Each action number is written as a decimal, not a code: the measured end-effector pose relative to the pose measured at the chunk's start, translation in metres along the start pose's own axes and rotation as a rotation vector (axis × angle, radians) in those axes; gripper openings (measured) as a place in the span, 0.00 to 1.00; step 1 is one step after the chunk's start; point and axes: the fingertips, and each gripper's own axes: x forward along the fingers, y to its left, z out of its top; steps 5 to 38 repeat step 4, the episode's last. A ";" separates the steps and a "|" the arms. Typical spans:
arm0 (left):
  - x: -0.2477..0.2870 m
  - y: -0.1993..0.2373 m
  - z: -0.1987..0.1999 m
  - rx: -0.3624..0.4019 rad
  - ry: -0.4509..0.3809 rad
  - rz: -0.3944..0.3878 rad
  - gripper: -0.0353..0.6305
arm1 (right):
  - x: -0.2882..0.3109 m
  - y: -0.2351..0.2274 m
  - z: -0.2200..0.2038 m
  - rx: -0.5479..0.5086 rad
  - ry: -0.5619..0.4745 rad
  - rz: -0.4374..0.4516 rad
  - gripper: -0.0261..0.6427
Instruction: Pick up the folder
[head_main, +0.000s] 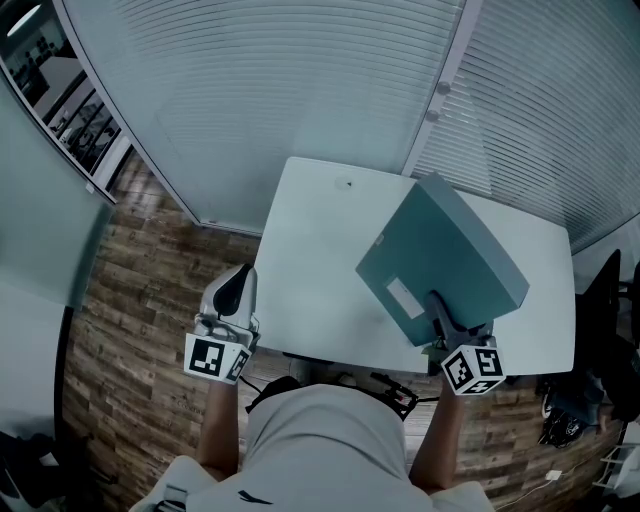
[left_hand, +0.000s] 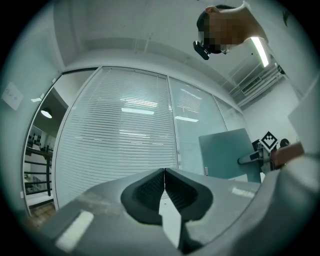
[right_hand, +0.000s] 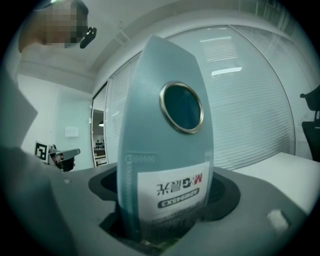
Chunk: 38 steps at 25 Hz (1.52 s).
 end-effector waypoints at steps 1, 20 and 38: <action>0.000 0.000 0.000 0.002 0.002 -0.001 0.06 | 0.000 0.000 0.000 0.005 -0.001 0.004 0.66; 0.000 -0.002 -0.001 0.004 0.005 -0.003 0.06 | 0.002 -0.001 -0.001 0.018 -0.002 0.014 0.66; 0.000 -0.002 -0.001 0.004 0.005 -0.003 0.06 | 0.002 -0.001 -0.001 0.018 -0.002 0.014 0.66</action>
